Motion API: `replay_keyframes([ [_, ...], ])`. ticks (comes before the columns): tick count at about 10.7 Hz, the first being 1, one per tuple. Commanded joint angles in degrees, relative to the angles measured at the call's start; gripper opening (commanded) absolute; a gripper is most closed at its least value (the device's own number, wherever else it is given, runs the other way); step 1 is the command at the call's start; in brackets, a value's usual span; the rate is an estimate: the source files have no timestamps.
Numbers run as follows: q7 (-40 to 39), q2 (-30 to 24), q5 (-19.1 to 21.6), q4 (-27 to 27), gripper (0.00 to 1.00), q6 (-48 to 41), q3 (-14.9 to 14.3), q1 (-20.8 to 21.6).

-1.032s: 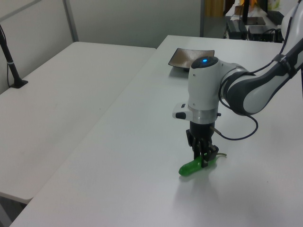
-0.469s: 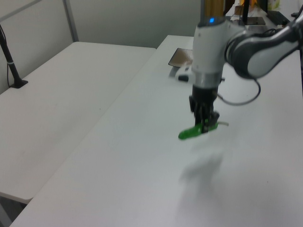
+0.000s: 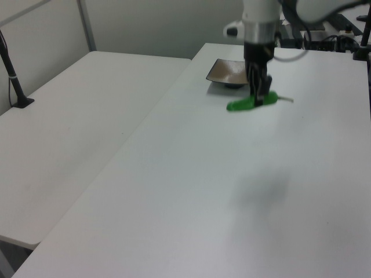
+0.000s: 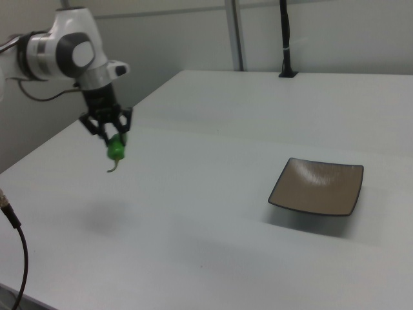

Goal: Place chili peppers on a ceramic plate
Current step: 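Lift the chili pepper and carry it over the square plate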

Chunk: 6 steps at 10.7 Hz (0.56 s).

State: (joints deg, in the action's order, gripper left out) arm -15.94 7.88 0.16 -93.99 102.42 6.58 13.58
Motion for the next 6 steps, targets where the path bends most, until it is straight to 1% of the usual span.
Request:
replay_keyframes([
  [1,-0.22,0.47,3.52,3.90,0.00,-2.05,-8.14,-0.65],
  [2,-1.62,0.73,4.23,4.34,0.00,-1.88,-10.43,-1.18],
  [3,-3.03,0.99,4.33,4.35,0.00,-1.53,-12.10,-1.97],
  [4,-4.43,1.43,4.24,4.35,0.00,-1.35,-12.82,-3.63],
  [6,-6.99,4.23,4.50,5.83,0.00,2.50,-12.82,-8.89],
])
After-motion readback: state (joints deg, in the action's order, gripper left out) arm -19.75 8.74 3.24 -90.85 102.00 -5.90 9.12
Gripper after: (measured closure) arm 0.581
